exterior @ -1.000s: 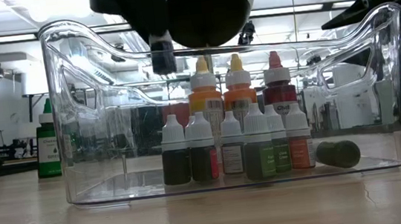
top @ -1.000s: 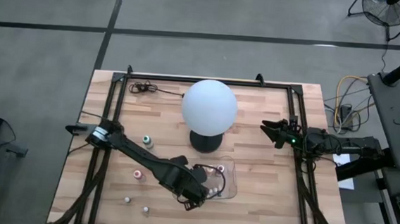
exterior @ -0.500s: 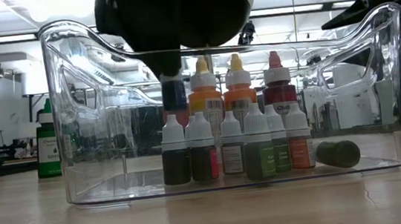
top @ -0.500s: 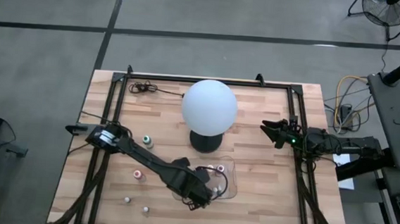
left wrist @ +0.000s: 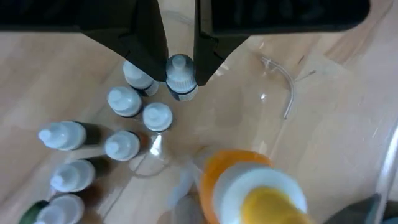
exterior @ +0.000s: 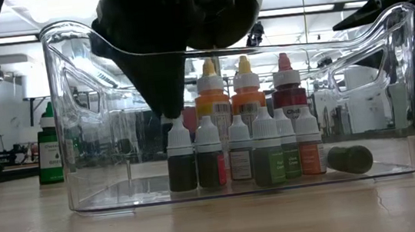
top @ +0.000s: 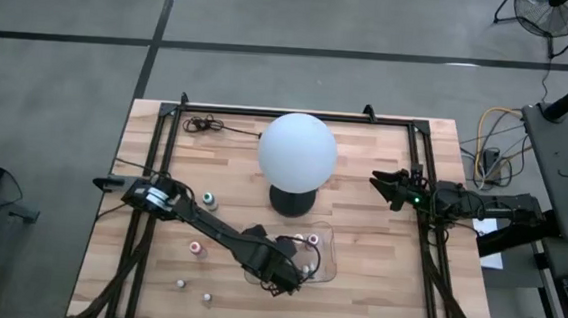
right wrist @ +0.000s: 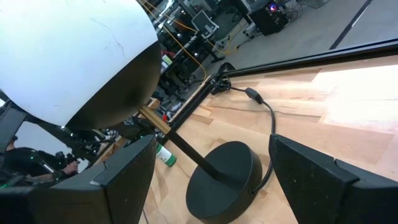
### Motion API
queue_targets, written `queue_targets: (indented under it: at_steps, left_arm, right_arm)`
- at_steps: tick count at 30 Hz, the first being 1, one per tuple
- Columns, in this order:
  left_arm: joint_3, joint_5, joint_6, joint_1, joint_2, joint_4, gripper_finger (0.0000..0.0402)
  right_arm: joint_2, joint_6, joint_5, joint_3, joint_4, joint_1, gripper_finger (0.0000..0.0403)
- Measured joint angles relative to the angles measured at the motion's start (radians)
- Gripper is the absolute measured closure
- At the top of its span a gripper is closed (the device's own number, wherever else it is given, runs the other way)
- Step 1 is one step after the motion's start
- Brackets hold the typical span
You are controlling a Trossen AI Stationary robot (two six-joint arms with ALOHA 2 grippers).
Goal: Pick & Place food coloring
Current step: Put the top right small blue food coloring bottle into the transparent bin
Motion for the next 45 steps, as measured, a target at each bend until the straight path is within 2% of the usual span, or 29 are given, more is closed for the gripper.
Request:
queue_targets:
  at_steps: [15,31,45]
  left_arm:
    - [-0.078,-0.003,-0.025,0.010,0.000,0.094,0.0370]
    - [-0.079,0.004,0.018,0.019,0.000,0.102,0.0370]
    - [-0.079,0.056,0.023,0.030,-0.001,0.101,0.0334]
  right_arm:
    - [0.000,0.000,0.000,0.000,0.000,0.000,0.0101]
    - [0.000,0.000,0.000,0.000,0.000,0.000,0.0101]
    - [0.000,0.000,0.000,0.000,0.000,0.000,0.0101]
